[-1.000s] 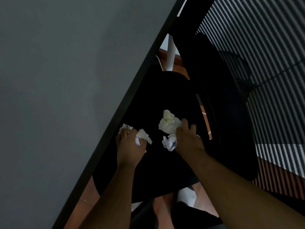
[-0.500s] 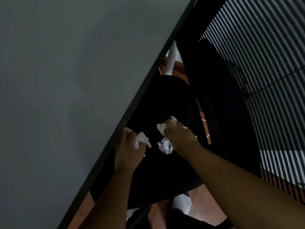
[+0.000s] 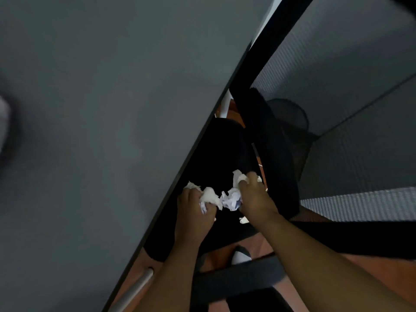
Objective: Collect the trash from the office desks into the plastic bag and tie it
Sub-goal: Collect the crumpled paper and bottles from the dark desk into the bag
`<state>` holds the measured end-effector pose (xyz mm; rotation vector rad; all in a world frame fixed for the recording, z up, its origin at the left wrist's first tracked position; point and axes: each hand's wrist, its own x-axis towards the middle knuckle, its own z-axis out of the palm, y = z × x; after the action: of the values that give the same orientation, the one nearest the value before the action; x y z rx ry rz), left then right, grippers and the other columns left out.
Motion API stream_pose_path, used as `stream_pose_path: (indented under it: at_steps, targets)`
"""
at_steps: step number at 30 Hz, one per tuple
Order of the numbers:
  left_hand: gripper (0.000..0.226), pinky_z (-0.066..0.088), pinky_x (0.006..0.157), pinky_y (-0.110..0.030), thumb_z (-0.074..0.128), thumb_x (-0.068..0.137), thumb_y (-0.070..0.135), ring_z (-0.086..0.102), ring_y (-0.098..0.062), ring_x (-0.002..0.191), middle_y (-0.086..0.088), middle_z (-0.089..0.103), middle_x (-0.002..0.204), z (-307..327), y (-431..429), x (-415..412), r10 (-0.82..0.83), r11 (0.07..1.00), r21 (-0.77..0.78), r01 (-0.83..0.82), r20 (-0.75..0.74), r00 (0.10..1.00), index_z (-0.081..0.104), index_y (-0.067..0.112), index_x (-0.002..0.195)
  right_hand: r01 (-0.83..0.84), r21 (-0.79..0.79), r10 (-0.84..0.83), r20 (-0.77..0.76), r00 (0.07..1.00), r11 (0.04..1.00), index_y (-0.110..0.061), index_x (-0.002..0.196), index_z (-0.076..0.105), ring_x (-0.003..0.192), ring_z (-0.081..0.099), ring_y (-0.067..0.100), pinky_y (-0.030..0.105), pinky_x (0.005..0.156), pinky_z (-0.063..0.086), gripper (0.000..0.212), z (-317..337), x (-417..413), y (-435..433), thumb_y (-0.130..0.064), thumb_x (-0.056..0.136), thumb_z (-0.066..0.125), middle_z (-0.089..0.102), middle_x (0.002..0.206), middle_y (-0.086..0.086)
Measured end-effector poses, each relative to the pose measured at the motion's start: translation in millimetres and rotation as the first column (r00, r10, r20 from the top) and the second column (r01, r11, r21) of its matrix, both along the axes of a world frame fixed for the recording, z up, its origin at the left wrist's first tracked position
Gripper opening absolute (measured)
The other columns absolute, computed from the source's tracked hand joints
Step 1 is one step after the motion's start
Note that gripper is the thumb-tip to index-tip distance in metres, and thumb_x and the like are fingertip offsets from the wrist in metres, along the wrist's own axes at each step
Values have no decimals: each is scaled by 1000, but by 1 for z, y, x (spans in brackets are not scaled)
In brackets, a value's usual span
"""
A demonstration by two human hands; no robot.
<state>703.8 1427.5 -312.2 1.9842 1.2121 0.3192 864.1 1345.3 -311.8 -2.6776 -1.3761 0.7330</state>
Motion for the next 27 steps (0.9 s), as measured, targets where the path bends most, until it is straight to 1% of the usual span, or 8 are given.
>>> stream_pose_path:
  at_steps: [4, 8, 14, 16, 19, 21, 24, 27]
  targets:
    - [22, 50, 74, -45, 56, 70, 15, 50, -24, 81, -2, 46, 86, 78, -31, -9, 52, 999, -2, -52, 120, 991, 36, 21, 76, 95, 96, -88, -71, 994, 991, -6, 114, 52, 110, 46, 32, 39, 83, 51, 35, 79, -8, -16, -14, 84, 67, 29, 136, 13]
    - [20, 46, 68, -38, 57, 73, 22, 46, -24, 79, 2, 41, 86, 154, -42, -11, 16, 993, 106, -43, 241, 970, 39, 18, 80, 75, 152, -80, 23, 997, 986, -1, 118, 53, 102, 51, 35, 39, 83, 50, 41, 148, 2, -17, -15, 83, 68, 31, 135, 18]
    - [17, 37, 67, -22, 55, 71, 22, 42, -20, 75, 4, 42, 85, 229, 14, -15, 25, 952, 275, -132, 361, 932, 44, 12, 81, 1, 336, -15, 38, 999, 942, -4, 107, 52, 92, 53, 32, 33, 75, 49, 33, 238, -1, 51, -14, 81, 69, 36, 127, 15]
    - [16, 34, 68, -18, 56, 71, 20, 40, -19, 75, 2, 45, 84, 236, 51, -33, 36, 920, 362, -153, 311, 950, 47, 9, 79, -78, 356, 79, 14, 997, 931, -9, 107, 49, 93, 51, 30, 35, 76, 49, 34, 258, -21, 84, -12, 80, 68, 37, 121, 13]
    - [11, 41, 66, -34, 53, 70, 15, 45, -27, 72, -7, 52, 85, 230, 107, -71, 54, 870, 479, -117, 142, 988, 52, 8, 79, -185, 397, 209, -19, 978, 899, -8, 107, 51, 83, 47, 22, 32, 72, 47, 31, 267, -59, 136, -17, 82, 67, 35, 117, 9]
    - [15, 45, 61, -41, 61, 67, 10, 46, -31, 70, -11, 53, 86, 219, 139, -94, 77, 862, 502, -66, 0, 997, 54, 8, 80, -242, 345, 268, -29, 963, 907, -9, 106, 51, 82, 44, 20, 31, 70, 46, 32, 262, -80, 166, -23, 82, 67, 34, 119, 6]
    - [22, 44, 61, -39, 65, 66, 11, 51, -35, 76, -14, 56, 91, 205, 173, -116, 72, 866, 497, 50, -223, 972, 56, 8, 85, -301, 241, 314, -19, 949, 923, -10, 117, 50, 89, 42, 20, 27, 60, 38, 44, 246, -98, 200, -22, 80, 70, 33, 125, 8]
    - [30, 44, 70, -39, 67, 74, 22, 54, -34, 88, -13, 57, 102, 201, 194, -127, 52, 859, 488, 153, -381, 923, 59, 10, 99, -339, 156, 342, 6, 940, 928, -9, 123, 49, 103, 47, 28, 28, 69, 35, 56, 230, -110, 223, -26, 76, 74, 30, 134, 13]
